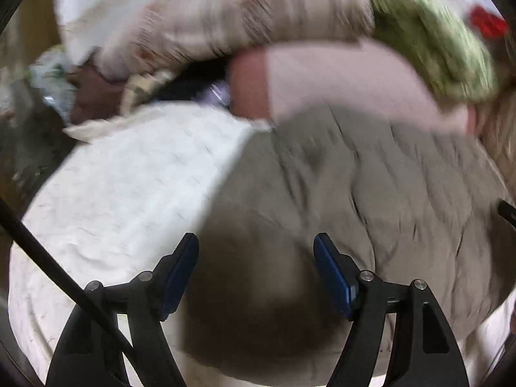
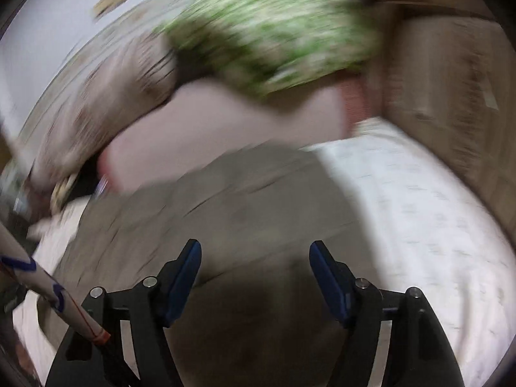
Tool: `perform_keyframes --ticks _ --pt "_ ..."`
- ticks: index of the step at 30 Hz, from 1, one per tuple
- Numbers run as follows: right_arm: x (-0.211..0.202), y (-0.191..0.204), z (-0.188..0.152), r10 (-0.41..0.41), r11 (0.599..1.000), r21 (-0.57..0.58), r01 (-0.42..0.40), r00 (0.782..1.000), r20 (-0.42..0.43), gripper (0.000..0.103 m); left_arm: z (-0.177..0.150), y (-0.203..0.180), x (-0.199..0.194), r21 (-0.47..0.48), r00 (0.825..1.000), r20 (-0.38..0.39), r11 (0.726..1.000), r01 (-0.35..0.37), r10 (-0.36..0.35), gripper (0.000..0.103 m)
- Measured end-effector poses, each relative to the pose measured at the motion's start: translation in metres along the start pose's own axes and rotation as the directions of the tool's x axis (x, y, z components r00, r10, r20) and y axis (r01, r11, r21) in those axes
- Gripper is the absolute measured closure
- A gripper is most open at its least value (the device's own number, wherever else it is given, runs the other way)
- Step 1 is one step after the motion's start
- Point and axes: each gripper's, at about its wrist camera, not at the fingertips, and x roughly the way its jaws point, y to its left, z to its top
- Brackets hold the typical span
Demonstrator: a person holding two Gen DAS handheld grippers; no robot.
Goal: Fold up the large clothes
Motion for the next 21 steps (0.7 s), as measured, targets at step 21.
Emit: perform_keyframes --ticks 21 --pt "-0.001 0.0 -0.019 -0.219 0.973 -0.069 0.222 0.974 0.05 0.021 -0.023 -0.016 -0.008 0.037 0.988 0.108 0.992 -0.119 0.114 0.027"
